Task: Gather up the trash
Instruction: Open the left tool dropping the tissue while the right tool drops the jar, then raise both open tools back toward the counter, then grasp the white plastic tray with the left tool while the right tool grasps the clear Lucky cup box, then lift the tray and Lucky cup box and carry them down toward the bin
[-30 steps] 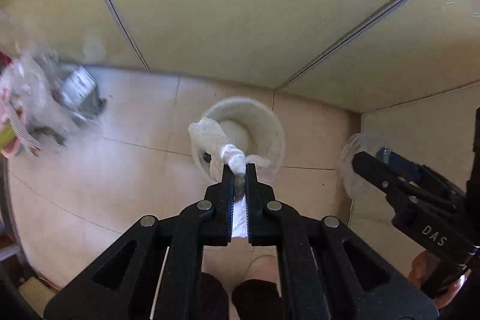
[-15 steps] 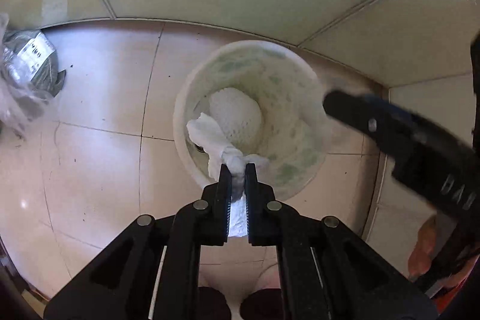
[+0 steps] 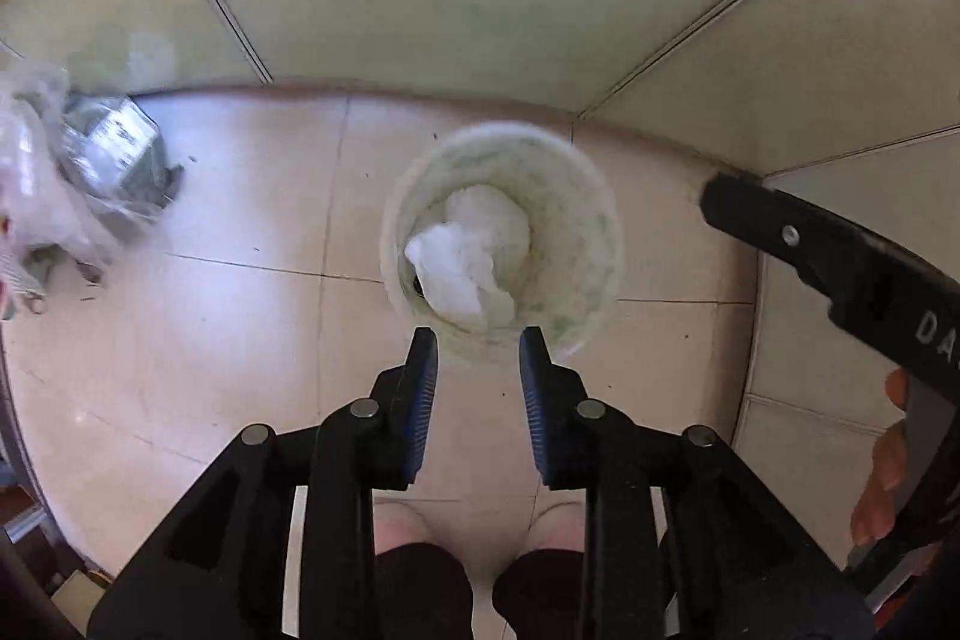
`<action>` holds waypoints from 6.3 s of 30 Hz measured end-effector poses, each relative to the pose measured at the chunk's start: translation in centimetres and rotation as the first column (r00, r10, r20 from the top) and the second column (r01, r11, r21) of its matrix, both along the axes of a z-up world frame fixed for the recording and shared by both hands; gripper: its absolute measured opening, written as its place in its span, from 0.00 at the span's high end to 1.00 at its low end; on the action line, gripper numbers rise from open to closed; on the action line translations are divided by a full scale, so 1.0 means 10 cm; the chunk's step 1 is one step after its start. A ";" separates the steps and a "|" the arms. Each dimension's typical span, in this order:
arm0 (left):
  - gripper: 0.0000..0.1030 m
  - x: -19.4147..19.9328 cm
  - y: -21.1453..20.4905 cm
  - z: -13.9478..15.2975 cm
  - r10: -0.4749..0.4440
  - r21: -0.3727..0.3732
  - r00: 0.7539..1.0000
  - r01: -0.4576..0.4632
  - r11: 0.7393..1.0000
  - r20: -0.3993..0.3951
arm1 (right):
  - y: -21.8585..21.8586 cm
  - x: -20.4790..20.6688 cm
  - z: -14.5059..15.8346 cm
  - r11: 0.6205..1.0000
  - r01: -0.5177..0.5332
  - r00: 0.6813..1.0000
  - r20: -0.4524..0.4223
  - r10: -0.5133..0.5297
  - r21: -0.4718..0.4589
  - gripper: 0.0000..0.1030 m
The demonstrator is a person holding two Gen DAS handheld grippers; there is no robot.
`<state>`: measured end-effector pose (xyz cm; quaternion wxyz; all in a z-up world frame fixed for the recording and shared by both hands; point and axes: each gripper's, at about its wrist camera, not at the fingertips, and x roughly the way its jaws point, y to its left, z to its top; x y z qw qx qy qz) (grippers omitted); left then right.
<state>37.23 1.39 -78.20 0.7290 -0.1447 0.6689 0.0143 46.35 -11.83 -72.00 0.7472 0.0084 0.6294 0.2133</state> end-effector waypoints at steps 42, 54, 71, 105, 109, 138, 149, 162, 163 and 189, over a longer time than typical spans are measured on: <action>0.56 -0.26 0.58 6.51 -0.103 0.153 0.808 0.016 0.988 0.581 | -0.38 -0.92 5.98 0.958 0.238 0.790 0.541 -0.287 0.161 0.41; 0.54 0.99 0.53 6.64 -0.039 0.156 0.788 -0.073 0.985 0.614 | -0.79 0.23 6.07 0.955 0.233 0.759 0.579 -0.296 0.183 0.36; 0.54 3.04 0.46 6.10 0.121 0.154 0.884 -0.210 0.965 0.451 | -0.97 2.25 5.86 0.989 0.080 0.855 0.502 -0.134 0.127 0.31; 0.58 4.51 1.00 5.14 -0.061 0.004 0.957 0.062 0.998 0.283 | 0.12 4.24 4.68 0.952 0.298 0.920 0.287 -0.268 -0.064 0.09; 0.74 4.56 0.96 5.11 -0.066 0.004 0.955 0.067 0.998 0.289 | 0.07 4.22 4.58 0.951 0.306 0.926 0.247 -0.285 -0.049 0.14; 1.00 3.89 0.45 5.94 0.008 0.102 0.866 -0.068 0.992 0.501 | -0.57 2.96 5.66 0.985 0.157 0.866 0.469 -0.175 0.078 0.26; 1.00 2.78 0.21 6.43 0.079 0.116 0.810 -0.179 0.977 0.581 | -0.57 2.02 6.01 0.995 -0.038 0.843 0.537 -0.021 0.098 0.26; 1.00 1.44 0.47 6.35 0.035 0.117 0.799 -0.131 0.984 0.601 | -0.30 0.78 5.89 0.993 0.008 0.833 0.549 -0.069 0.114 0.26; 1.00 1.30 0.51 6.32 0.024 0.123 0.800 -0.121 0.985 0.600 | -0.27 0.66 5.85 0.994 0.024 0.834 0.546 -0.079 0.108 0.26; 1.00 -0.20 0.67 4.33 -0.018 0.122 0.968 -0.013 0.992 0.252 | -0.23 -0.67 4.12 0.988 0.148 0.957 0.256 -0.134 -0.036 0.26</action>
